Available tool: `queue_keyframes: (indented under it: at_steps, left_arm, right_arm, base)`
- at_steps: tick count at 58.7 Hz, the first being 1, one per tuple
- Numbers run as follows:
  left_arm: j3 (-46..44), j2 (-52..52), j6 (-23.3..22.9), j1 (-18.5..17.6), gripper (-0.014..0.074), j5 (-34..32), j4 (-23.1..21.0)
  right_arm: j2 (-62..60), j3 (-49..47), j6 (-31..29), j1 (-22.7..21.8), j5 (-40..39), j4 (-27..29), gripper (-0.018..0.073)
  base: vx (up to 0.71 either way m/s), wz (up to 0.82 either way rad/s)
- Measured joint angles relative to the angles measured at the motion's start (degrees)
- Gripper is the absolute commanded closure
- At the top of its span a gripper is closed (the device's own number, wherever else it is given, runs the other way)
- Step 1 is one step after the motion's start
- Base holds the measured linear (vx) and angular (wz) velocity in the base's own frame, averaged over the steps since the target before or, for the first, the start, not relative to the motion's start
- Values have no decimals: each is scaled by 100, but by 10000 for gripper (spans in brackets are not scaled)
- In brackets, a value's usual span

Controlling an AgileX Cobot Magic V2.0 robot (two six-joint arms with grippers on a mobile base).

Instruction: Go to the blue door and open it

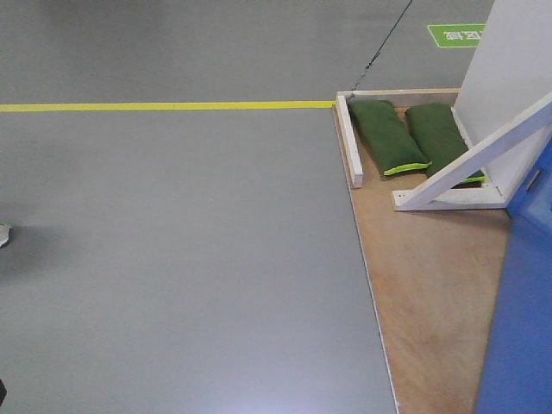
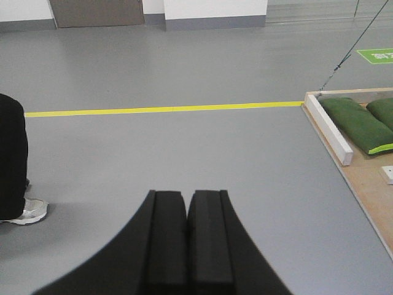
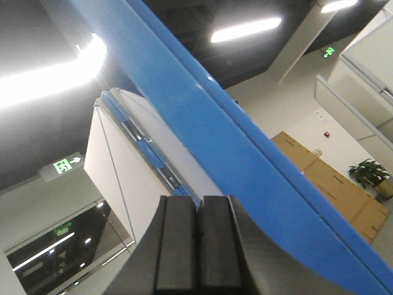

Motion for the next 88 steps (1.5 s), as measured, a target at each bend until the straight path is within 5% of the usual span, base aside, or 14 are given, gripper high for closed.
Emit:
queue_keyframes:
  at_steps: [20,49,77,88]
  left_arm:
    - [0,0,0,0,524,0,0]
    - [0,0,0,0,524,0,0]
    - [0,0,0,0,524,0,0]
    - [0,0,0,0,524,0,0]
  right_arm:
    - [738,78,0,-59,-1319,1404,551]
    - [1438,97,5,-70,-1368,1643,551]
    - [1475,109,17,-58,-346,1782,551]
    - [1356,161,28,768,-763,1793,551]
  base:
    - [0,0]
    - [0,0]
    - [0,0]
    - [0,0]
